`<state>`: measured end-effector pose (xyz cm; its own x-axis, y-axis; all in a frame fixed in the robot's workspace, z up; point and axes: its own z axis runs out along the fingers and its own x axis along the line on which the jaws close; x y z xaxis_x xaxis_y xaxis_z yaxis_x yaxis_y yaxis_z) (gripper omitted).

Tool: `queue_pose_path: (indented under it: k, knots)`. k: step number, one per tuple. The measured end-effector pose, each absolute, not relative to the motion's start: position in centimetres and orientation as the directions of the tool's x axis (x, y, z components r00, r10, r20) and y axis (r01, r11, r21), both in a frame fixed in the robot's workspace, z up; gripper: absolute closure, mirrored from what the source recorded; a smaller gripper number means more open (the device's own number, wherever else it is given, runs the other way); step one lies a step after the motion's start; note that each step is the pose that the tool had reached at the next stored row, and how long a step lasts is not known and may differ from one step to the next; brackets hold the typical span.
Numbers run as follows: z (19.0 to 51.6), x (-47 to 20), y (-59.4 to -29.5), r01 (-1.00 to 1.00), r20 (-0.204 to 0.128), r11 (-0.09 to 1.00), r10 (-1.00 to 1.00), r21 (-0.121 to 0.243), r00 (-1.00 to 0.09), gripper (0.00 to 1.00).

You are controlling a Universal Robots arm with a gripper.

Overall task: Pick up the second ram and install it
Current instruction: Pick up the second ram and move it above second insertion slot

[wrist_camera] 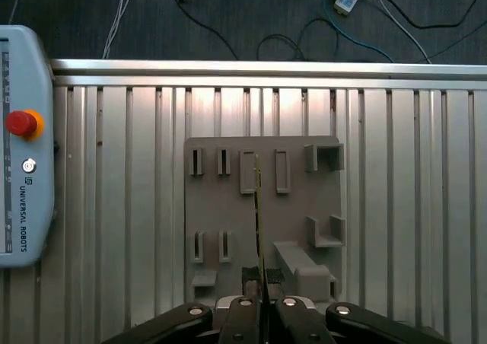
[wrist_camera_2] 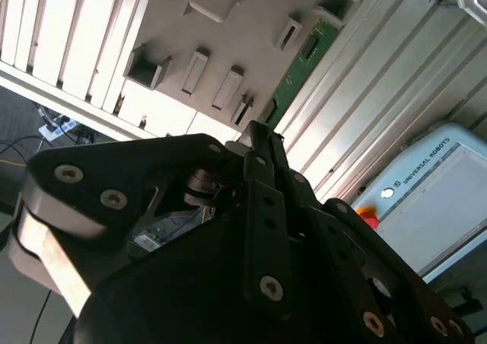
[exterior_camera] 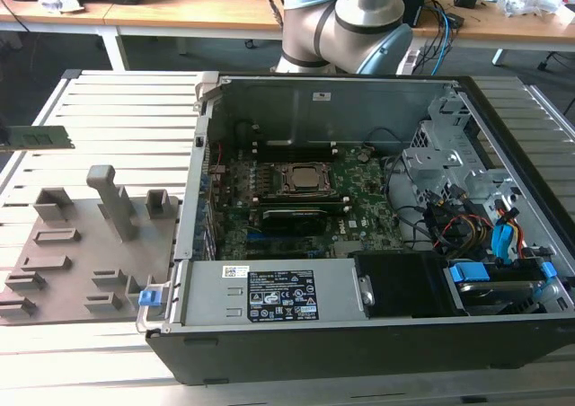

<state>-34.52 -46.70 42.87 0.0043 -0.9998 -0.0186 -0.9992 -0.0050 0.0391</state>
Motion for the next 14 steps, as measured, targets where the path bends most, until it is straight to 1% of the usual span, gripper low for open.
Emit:
queue_pose_path:
  k: [14]
  knots:
    - [42.9, -26.1, -46.6, -0.999, -0.018, -0.005, -1.0, 0.04, 0.004, 0.86]
